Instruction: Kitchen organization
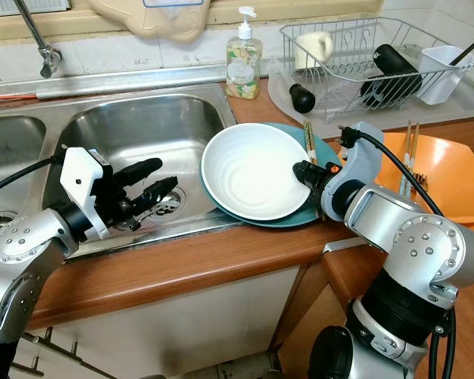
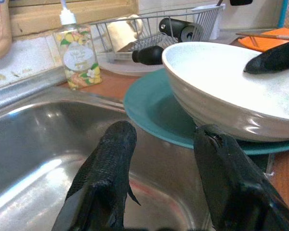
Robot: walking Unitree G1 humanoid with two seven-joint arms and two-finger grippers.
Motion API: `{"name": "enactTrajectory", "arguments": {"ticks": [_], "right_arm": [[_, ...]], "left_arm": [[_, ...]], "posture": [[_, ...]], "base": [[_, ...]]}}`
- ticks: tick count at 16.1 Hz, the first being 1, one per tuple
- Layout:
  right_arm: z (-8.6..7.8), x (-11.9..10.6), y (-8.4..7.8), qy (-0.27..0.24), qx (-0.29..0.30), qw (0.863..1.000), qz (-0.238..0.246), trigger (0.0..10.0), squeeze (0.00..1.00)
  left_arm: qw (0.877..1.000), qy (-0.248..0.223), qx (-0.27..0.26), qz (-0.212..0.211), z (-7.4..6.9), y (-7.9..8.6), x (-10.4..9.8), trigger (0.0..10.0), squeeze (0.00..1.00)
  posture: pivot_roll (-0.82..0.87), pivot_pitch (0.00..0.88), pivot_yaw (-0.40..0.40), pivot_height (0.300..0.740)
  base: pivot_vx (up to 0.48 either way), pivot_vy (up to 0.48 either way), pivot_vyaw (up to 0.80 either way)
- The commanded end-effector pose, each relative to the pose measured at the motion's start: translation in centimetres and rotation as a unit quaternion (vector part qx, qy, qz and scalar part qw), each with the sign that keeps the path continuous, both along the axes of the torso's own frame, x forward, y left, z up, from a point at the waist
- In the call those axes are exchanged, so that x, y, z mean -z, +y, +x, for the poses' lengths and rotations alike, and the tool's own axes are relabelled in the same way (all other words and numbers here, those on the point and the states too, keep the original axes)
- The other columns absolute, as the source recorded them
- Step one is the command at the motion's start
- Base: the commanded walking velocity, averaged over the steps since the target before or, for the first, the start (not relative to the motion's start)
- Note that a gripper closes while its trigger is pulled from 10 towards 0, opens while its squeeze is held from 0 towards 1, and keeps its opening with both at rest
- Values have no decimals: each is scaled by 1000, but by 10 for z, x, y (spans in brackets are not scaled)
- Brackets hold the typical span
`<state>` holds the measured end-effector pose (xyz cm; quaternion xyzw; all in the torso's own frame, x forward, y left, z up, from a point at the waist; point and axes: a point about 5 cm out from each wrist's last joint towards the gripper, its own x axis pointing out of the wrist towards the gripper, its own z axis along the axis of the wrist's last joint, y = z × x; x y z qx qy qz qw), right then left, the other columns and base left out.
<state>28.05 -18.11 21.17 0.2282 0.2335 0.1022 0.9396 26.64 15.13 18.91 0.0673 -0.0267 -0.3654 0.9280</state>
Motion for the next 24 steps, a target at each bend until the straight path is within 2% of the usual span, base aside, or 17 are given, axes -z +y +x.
{"name": "enactTrajectory", "arguments": {"ticks": [1,4,6,8,10,11,12,13,14,15,16,17,19,22,24], "right_arm": [[1,2,0,12,4,1000,-3,0,0],[4,-3,0,-3,6,1000,1,0,0],[7,-12,-1,-35,8,999,-2,0,0],[11,-32,-4,-114,15,993,-34,0,0],[13,-47,-1,-185,6,980,-75,0,0],[14,-52,2,-205,1,976,-70,0,0],[14,-55,5,-217,-3,974,-68,0,0],[15,-58,6,-230,-7,971,-69,0,0],[15,-63,10,-258,-18,963,-73,0,0],[12,-70,21,-313,-55,943,-94,0,0],[12,-70,21,-313,-55,943,-94,0,0],[8,-72,33,-338,-92,931,-106,0,0],[3,-73,42,-352,-118,924,-94,0,0],[-3,-72,56,-381,-156,908,-75,0,0],[0,-67,54,-376,-142,912,-88,0,0]], "left_arm": [[1000,-6,-4,5,2,0,-2,10000,0],[1000,-11,-19,2,5,1,-4,10000,0],[999,-14,-32,-11,8,2,-7,10000,0],[998,-5,-50,-37,13,3,-9,10000,0],[996,9,-61,-57,16,2,-8,10000,0],[996,12,-60,-61,18,0,-8,10000,63],[996,12,-61,-61,19,-1,-8,10000,776],[996,12,-61,-65,19,-2,-8,10000,1000],[995,10,-63,-75,20,-4,-10,10000,929],[993,16,-70,-98,23,-7,-12,10000,0],[993,16,-70,-98,23,-7,-12,10000,0],[991,22,-75,-112,25,-7,-13,10000,0],[990,27,-76,-119,25,-7,-13,10000,0],[985,40,-67,-155,25,-11,-14,10000,0],[982,42,-59,-177,23,-12,-16,10000,0]], "posture": [[-62,0,18,740],[-62,0,18,740],[-64,0,19,740],[-66,0,21,740],[-68,0,24,740],[-69,0,26,740],[-67,0,26,740],[-67,0,26,740],[-64,0,29,740],[-63,0,31,740],[-63,0,31,740],[-59,0,30,740],[-58,0,31,740],[-52,0,30,740],[-48,0,30,740]], "base": [[0,0,0],[0,0,0],[0,0,0],[0,0,0],[0,0,0],[0,0,0],[0,0,0],[0,0,0],[0,0,0],[0,0,0],[0,0,0],[0,0,0],[0,0,0],[0,0,0],[0,0,0]]}}
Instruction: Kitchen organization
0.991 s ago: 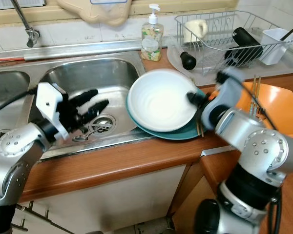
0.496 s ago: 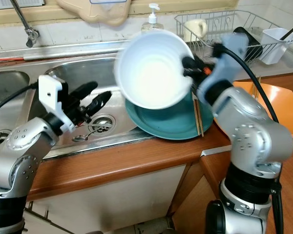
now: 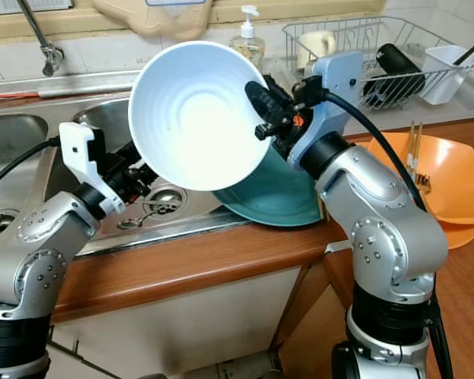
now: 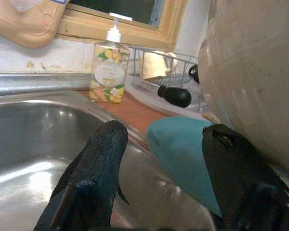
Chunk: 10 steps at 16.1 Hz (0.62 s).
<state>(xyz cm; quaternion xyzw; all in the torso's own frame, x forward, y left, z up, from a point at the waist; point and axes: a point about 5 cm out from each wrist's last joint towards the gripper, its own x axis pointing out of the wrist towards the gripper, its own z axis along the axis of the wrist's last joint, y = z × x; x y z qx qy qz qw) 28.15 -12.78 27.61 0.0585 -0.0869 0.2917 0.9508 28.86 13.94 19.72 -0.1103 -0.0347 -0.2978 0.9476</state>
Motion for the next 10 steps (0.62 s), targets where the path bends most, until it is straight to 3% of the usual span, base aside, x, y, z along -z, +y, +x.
{"name": "enactTrajectory", "arguments": {"ticks": [1,4,7,10], "right_arm": [[0,-1,-2,-11,13,1000,-6,0,0],[4,1,-7,-10,40,999,-13,0,0],[17,0,-22,-18,126,992,-25,0,0],[18,-1,-18,-24,120,992,-24,0,0]], "left_arm": [[1000,-12,2,-5,0,1,-8,10000,0],[1000,-12,3,-8,-2,3,-9,10000,0],[999,-22,16,-27,-6,5,-15,10000,0],[998,-25,33,-40,-9,2,-18,10000,0]], "posture": [[-48,0,29,740],[-47,0,25,740],[-41,0,16,740],[-38,0,13,740]], "base": [[0,0,0],[0,0,0],[0,0,0],[0,0,0]]}}
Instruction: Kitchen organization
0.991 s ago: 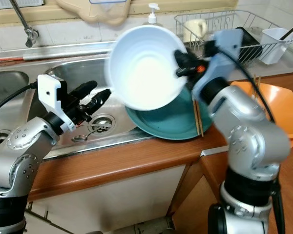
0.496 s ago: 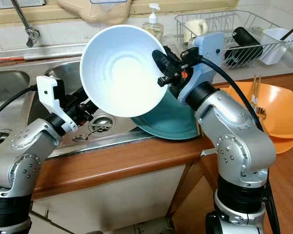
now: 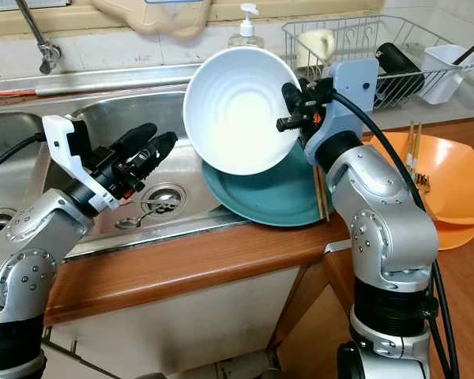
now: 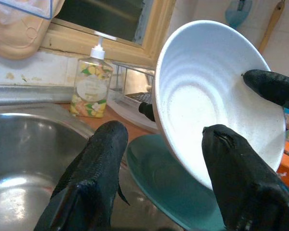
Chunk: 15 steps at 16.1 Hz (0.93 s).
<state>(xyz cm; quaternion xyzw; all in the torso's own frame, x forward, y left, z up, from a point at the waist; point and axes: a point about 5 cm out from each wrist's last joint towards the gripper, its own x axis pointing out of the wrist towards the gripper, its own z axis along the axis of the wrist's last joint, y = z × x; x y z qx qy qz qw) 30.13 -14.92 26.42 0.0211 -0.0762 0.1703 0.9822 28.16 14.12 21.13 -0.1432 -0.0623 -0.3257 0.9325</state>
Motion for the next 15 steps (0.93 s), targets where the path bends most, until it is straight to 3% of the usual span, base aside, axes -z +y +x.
{"name": "enactTrajectory", "arguments": {"ticks": [1,5,6,7,8,15], "right_arm": [[-3,-14,9,-37,-24,999,5,0,0],[-15,-23,23,-55,-100,992,45,0,0],[-16,-23,25,-57,-108,992,44,0,0],[-18,-23,26,-58,-118,990,45,0,0],[-19,-22,28,-58,-125,989,46,0,0],[-26,-18,38,-57,-156,986,33,0,0]], "left_arm": [[1000,-3,2,5,-1,0,-2,10000,0],[1000,4,-22,19,4,2,2,10000,0],[999,4,-27,18,5,3,2,9529,0],[999,5,-31,15,7,4,1,588,0],[999,5,-31,17,7,5,1,0,0],[997,18,-73,22,16,8,3,0,0]], "posture": [[-37,0,15,740],[-43,0,19,740],[-44,0,20,740],[-44,0,20,740],[-45,0,22,740],[-44,0,29,740]], "base": [[0,0,0],[0,0,0],[0,0,0],[0,0,0],[0,0,0],[0,0,0]]}}
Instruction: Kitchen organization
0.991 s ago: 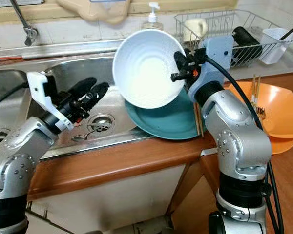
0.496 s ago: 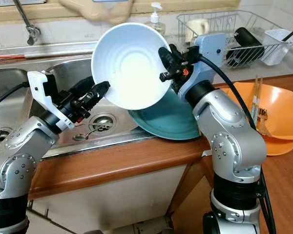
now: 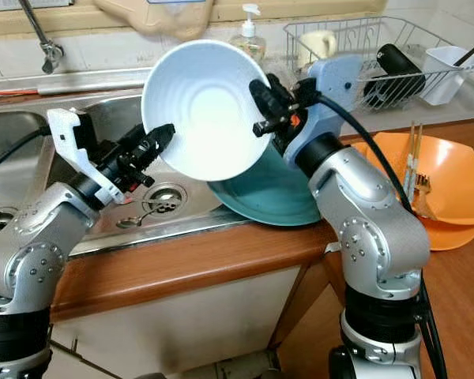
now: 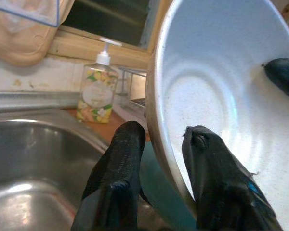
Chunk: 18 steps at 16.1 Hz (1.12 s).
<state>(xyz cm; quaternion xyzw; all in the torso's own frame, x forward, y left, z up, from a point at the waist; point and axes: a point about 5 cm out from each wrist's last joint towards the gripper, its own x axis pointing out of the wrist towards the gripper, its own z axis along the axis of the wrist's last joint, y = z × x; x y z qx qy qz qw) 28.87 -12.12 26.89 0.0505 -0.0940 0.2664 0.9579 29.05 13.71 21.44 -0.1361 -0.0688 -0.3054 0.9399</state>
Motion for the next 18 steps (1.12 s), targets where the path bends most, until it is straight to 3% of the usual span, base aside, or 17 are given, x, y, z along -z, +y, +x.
{"name": "enactTrajectory", "arguments": {"ticks": [1,7,8,9,10,13,14,15,18], "right_arm": [[-13,-12,11,-42,-51,998,7,0,0],[-11,-9,11,-38,-33,999,4,0,0],[-11,-9,11,-38,-33,999,3,1137,0],[-11,-9,12,-37,-32,999,2,4745,0],[-11,-8,12,-36,-29,999,0,10000,0],[-9,-9,10,-39,-16,999,-5,10000,0],[-9,-10,9,-39,-14,999,2,10000,953],[-9,-10,7,-39,-13,999,6,10000,1000],[-9,-12,5,-42,-7,999,8,10000,1000]], "left_arm": [[998,21,-63,13,9,13,5,0,0],[993,27,-113,24,15,19,6,0,0],[992,25,-119,33,16,20,6,0,0],[991,22,-127,36,17,20,6,0,0],[990,20,-132,37,18,20,5,0,0],[991,5,-135,13,21,16,-5,0,0],[990,-3,-138,-3,21,16,-9,0,0],[990,-10,-140,-20,21,17,-13,0,0],[986,-31,-148,-73,21,23,-27,0,0]], "posture": [[-45,0,30,740],[-44,0,35,740],[-44,0,37,740],[-44,0,37,740],[-44,0,37,740],[-47,0,42,740],[-48,0,42,740],[-49,0,44,740],[-49,0,44,740]], "base": [[0,0,0],[0,0,0],[0,0,0],[0,0,0],[0,0,0],[0,0,0],[0,0,0],[0,0,0],[0,0,0]]}}
